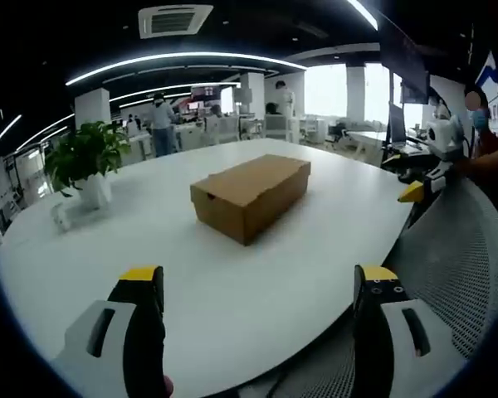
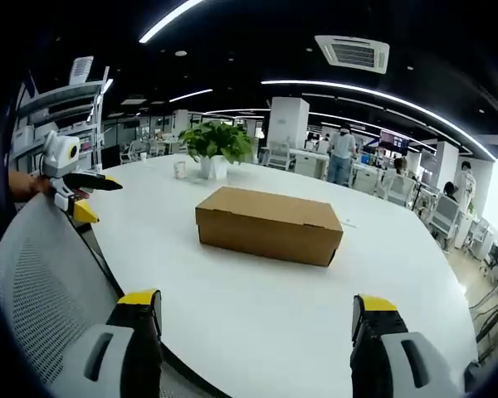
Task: Operate the shoe box by opening the lid, removing the specified soft item, and placing it in the target area until the item is outside and the box remains undamaged.
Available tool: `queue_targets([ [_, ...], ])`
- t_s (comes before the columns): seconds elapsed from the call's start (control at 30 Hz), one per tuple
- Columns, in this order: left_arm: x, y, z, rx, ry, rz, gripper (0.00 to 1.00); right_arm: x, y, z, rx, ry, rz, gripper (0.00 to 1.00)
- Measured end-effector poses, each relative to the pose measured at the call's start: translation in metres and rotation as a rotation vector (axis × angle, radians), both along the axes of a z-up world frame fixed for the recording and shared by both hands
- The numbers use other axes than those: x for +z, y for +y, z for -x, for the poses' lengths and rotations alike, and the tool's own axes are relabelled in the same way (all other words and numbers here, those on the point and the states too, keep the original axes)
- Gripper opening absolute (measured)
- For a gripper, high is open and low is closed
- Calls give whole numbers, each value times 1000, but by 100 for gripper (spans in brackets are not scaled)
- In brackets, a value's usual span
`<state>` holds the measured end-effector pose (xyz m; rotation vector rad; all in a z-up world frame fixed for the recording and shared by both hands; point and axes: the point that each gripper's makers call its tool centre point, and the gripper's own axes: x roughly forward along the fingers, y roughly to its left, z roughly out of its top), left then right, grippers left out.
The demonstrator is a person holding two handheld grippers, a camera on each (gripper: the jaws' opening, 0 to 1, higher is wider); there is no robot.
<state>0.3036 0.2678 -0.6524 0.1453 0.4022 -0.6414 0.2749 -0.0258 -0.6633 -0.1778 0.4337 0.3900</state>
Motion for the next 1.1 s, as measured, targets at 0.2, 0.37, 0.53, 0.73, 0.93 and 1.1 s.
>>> queue_targets([
  [0.2, 0, 0, 0, -2, 5, 0, 93, 0, -1, 0, -4, -1, -4, 94],
  [0.37, -1, -1, 1, -8, 9, -5, 93, 1, -1, 0, -8, -4, -8, 94],
  [0.53, -2, -1, 1, -12, 10, -10, 92, 1, -1, 0, -6, -3, -8, 94],
  [0.73, -2, -1, 1, -11, 9, -11, 92, 0, 0, 0, -4, 1, -7, 93],
  [0.93, -3, -3, 2, -22, 12, -17, 91, 1, -1, 0, -8, -2, -8, 93],
  [1.1, -2, -2, 2, -14, 12, -14, 90, 0, -1, 1, -3, 3, -6, 92],
])
